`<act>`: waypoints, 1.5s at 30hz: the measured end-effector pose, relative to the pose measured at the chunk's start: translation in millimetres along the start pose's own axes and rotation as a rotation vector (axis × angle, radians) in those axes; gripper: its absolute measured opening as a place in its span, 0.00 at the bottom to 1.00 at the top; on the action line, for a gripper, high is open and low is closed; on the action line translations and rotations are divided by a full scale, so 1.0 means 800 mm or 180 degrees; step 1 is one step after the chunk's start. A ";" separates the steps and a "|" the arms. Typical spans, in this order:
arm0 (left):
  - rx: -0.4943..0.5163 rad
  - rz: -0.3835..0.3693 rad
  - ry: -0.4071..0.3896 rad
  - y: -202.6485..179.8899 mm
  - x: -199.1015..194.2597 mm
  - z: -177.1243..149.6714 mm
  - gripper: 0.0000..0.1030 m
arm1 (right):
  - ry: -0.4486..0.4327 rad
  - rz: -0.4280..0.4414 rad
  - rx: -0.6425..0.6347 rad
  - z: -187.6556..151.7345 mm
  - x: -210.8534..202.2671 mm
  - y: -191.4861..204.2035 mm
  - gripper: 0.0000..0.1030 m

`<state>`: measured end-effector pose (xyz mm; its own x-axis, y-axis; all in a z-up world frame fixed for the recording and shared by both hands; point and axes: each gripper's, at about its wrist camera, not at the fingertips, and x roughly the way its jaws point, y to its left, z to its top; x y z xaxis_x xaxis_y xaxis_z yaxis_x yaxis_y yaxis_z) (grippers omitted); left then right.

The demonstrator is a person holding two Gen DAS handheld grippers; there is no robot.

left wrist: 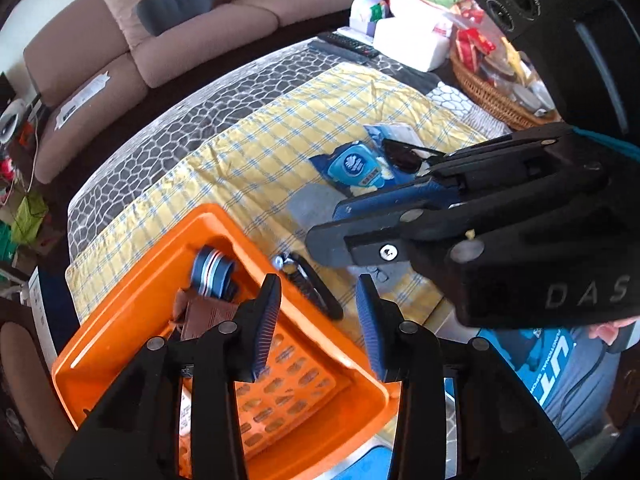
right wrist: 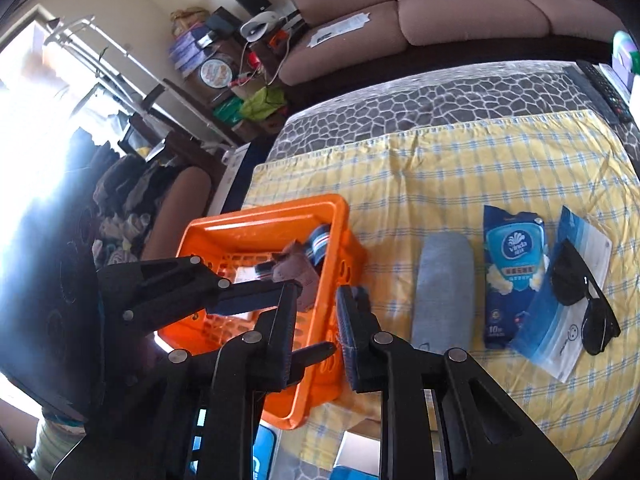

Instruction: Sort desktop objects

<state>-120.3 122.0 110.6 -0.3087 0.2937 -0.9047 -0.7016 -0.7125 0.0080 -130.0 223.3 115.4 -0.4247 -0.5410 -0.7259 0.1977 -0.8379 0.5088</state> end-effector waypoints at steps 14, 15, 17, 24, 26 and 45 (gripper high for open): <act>-0.0469 -0.0197 -0.0216 0.039 -0.014 -0.038 0.46 | 0.0253 -0.0543 -0.0020 -0.011 0.061 -0.034 0.30; -0.0517 -0.0230 -0.0231 0.043 -0.014 -0.039 0.47 | 0.0301 -0.0573 -0.0053 -0.013 0.072 -0.036 0.32; -0.0584 -0.0236 -0.0235 0.049 -0.012 -0.042 0.47 | 0.0379 -0.0565 -0.0050 -0.015 0.092 -0.043 0.32; -0.0875 -0.0356 -0.0311 0.080 -0.008 -0.052 0.51 | 0.0624 -0.0537 -0.0145 -0.024 0.148 -0.057 0.31; -0.0931 -0.0400 -0.0323 0.087 -0.005 -0.053 0.51 | 0.0621 -0.0476 -0.0140 -0.024 0.152 -0.059 0.29; -0.1003 -0.0519 -0.0342 0.081 -0.001 -0.053 0.54 | 0.0895 -0.0548 -0.0287 -0.037 0.167 -0.071 0.31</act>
<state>-138.1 48.7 93.8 -0.2865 0.4730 -0.8331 -0.5202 -0.8071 -0.2793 -172.1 196.4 -24.0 -0.2010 -0.3795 -0.9031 0.2269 -0.9149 0.3339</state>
